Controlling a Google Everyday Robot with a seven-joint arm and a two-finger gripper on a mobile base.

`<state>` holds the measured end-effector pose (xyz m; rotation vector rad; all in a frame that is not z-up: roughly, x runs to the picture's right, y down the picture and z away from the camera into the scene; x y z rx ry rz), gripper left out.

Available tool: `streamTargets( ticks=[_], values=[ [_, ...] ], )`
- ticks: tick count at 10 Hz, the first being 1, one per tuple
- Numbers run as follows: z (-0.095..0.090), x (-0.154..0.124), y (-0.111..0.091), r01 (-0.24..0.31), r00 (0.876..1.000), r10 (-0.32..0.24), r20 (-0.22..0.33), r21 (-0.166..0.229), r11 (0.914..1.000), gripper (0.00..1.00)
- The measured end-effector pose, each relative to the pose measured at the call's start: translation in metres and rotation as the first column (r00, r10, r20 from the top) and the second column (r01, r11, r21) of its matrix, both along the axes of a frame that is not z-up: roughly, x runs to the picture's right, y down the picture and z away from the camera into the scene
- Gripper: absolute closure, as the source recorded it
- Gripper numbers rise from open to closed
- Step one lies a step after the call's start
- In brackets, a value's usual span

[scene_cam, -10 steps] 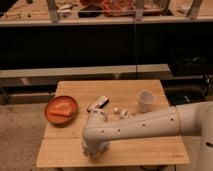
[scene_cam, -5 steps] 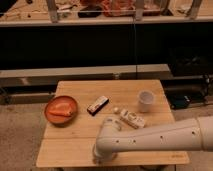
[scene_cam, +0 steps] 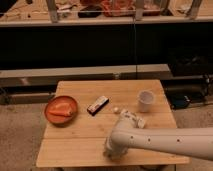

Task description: Wipe the white sponge on the table

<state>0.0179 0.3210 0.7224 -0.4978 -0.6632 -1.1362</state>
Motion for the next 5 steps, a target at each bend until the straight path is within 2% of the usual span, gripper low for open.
streamTargets(
  ticks=[2,5],
  values=[
    [0.014,-0.003,-0.017,-0.012,1.0,0.012,-0.007,0.005,0.9999,0.96],
    [0.019,-0.018,-0.029,-0.017,1.0,0.017,0.016,0.009,0.9998,0.96]
  ],
)
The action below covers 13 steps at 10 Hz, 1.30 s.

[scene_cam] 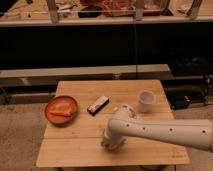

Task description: Wipe the white sponge on the table

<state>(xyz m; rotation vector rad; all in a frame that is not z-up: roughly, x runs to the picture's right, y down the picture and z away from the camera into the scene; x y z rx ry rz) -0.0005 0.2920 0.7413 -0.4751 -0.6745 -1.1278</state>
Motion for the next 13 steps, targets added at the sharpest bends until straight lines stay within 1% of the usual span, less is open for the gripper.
streamTargets(
  ticks=[2,3,4,6,7,10,11,13],
  values=[
    [0.0,-0.022,-0.003,0.017,0.999,-0.017,0.032,-0.001,0.9999,0.96],
    [-0.001,-0.038,-0.002,0.038,0.998,-0.038,0.053,-0.001,0.9993,0.96],
    [-0.003,-0.048,0.001,0.059,0.996,-0.059,0.068,-0.002,0.9982,0.96],
    [-0.012,-0.066,0.015,0.104,0.99,-0.103,0.1,-0.001,0.9946,0.96],
    [-0.019,-0.071,0.027,0.13,0.985,-0.129,0.117,-0.001,0.9915,0.96],
    [-0.035,-0.068,0.049,0.159,0.978,-0.157,0.135,-0.005,0.9872,0.96],
    [-0.042,-0.062,0.059,0.165,0.978,-0.163,0.134,-0.007,0.9862,0.96],
    [-0.051,-0.047,0.072,0.168,0.979,-0.165,0.121,-0.012,0.9858,0.96]
  ],
)
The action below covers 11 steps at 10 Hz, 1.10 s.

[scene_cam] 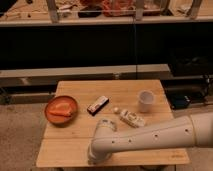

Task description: Wipe the white sponge on the table

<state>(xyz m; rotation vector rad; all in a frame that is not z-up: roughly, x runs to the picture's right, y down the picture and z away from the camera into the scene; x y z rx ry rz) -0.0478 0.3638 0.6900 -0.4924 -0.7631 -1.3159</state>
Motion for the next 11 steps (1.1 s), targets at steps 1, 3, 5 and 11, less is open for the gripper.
streamTargets(
  ticks=[1,3,5,11],
  values=[
    [-0.002,0.013,0.006,-0.009,1.0,0.009,-0.016,-0.006,0.9999,0.96],
    [-0.001,0.034,0.013,-0.036,0.998,0.035,-0.046,-0.017,0.9992,0.96],
    [0.004,0.066,0.01,-0.098,0.99,0.096,-0.104,-0.017,0.9951,0.96],
    [0.063,0.084,-0.055,-0.165,0.969,0.159,-0.188,-0.016,0.9862,0.96]
  ],
)
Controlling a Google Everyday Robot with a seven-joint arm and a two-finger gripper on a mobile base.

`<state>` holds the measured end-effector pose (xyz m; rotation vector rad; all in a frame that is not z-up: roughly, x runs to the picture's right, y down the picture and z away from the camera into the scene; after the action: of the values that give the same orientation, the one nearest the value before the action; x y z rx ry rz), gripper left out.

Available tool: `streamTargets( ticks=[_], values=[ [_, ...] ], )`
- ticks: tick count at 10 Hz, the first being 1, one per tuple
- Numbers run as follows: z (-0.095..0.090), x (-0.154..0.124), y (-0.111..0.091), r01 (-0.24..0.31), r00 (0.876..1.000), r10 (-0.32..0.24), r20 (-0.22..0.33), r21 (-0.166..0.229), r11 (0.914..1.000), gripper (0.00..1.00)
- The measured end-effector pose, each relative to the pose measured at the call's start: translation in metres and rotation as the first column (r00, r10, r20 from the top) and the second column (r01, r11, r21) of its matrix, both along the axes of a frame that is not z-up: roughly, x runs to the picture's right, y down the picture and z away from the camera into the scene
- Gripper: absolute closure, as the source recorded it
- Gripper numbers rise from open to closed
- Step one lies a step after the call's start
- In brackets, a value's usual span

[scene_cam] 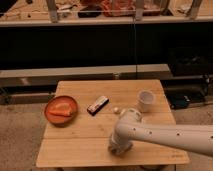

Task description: Wipe the white sponge on the table

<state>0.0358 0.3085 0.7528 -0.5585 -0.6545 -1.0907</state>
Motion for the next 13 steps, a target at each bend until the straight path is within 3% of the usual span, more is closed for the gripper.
streamTargets(
  ticks=[3,6,8,10,13],
  values=[
    [0.026,-0.036,-0.03,0.01,1.0,-0.01,0.007,-0.017,0.9998,0.96],
    [0.027,-0.084,-0.043,0.065,0.997,-0.065,0.041,-0.007,0.9978,0.96],
    [0.015,-0.109,-0.034,0.123,0.99,-0.124,0.073,0.007,0.9923,0.96],
    [-0.004,-0.125,-0.012,0.191,0.976,-0.192,0.103,0.019,0.9813,0.96],
    [-0.019,-0.126,0.018,0.25,0.959,-0.25,0.131,0.017,0.9681,0.96]
  ],
)
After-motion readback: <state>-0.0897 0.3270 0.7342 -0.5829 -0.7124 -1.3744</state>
